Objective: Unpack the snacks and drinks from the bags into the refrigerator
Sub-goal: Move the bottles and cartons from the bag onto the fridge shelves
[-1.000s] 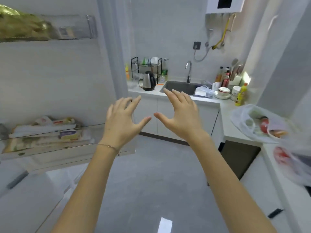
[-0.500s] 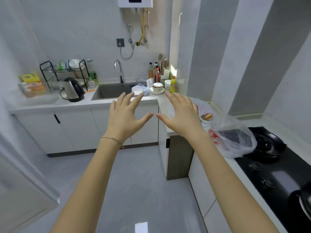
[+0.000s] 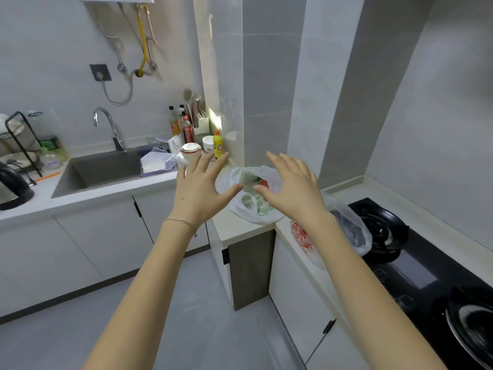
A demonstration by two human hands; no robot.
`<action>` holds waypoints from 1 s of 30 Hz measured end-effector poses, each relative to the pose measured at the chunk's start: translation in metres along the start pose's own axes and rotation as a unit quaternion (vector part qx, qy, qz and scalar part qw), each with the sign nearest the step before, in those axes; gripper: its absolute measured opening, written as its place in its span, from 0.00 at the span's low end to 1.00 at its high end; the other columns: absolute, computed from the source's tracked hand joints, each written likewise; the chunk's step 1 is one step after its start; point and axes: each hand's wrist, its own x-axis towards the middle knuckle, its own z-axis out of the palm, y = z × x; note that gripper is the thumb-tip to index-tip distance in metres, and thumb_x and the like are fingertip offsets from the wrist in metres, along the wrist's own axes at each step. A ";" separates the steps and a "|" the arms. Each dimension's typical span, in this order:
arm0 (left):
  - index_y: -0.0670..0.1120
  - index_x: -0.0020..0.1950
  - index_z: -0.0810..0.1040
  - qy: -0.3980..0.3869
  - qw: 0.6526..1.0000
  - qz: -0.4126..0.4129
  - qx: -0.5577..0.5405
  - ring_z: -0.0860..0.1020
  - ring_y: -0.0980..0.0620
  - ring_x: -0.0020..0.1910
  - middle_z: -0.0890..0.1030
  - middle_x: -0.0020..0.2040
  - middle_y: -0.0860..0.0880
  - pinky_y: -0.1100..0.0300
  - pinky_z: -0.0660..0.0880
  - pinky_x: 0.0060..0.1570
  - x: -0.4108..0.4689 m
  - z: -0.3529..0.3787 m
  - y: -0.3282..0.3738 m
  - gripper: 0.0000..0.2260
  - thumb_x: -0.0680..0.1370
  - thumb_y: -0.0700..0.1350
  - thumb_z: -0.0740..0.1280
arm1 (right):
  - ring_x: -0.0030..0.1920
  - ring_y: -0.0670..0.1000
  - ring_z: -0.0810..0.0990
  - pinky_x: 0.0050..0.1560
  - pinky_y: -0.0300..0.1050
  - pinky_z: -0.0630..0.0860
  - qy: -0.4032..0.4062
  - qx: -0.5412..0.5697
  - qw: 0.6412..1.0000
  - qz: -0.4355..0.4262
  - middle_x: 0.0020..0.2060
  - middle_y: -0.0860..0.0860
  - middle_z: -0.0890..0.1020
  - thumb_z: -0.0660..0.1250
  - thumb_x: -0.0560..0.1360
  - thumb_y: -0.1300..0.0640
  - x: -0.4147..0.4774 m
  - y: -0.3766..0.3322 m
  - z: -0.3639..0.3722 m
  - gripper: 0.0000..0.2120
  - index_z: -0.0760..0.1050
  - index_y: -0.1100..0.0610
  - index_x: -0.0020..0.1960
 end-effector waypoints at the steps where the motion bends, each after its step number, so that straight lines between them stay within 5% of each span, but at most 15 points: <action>1: 0.57 0.76 0.62 -0.005 1.000 0.004 -0.002 0.56 0.48 0.76 0.63 0.75 0.52 0.44 0.54 0.73 0.011 0.011 0.001 0.38 0.69 0.73 0.49 | 0.76 0.53 0.54 0.73 0.56 0.54 0.000 -0.001 1.000 0.008 0.76 0.47 0.60 0.62 0.73 0.33 0.009 0.011 0.004 0.37 0.53 0.43 0.77; 11: 0.58 0.76 0.60 -0.048 0.999 0.010 -0.001 0.54 0.46 0.77 0.62 0.76 0.49 0.44 0.52 0.74 0.115 0.122 0.009 0.39 0.68 0.74 0.47 | 0.74 0.52 0.59 0.71 0.54 0.59 -0.007 -0.021 1.000 0.011 0.74 0.48 0.63 0.64 0.73 0.36 0.111 0.120 0.042 0.37 0.56 0.47 0.77; 26: 0.58 0.77 0.59 -0.175 0.985 -0.002 0.003 0.51 0.46 0.78 0.60 0.77 0.51 0.43 0.44 0.74 0.212 0.262 -0.034 0.40 0.67 0.73 0.43 | 0.75 0.53 0.59 0.71 0.53 0.62 -0.158 0.020 0.985 0.065 0.75 0.48 0.62 0.66 0.74 0.41 0.210 0.202 0.168 0.36 0.57 0.48 0.77; 30: 0.57 0.77 0.59 -0.213 0.977 0.033 0.003 0.50 0.46 0.78 0.60 0.77 0.50 0.42 0.43 0.75 0.248 0.300 -0.059 0.33 0.75 0.69 0.54 | 0.74 0.53 0.60 0.71 0.51 0.62 -0.180 0.040 0.978 0.097 0.75 0.49 0.63 0.67 0.74 0.43 0.237 0.217 0.202 0.35 0.57 0.49 0.77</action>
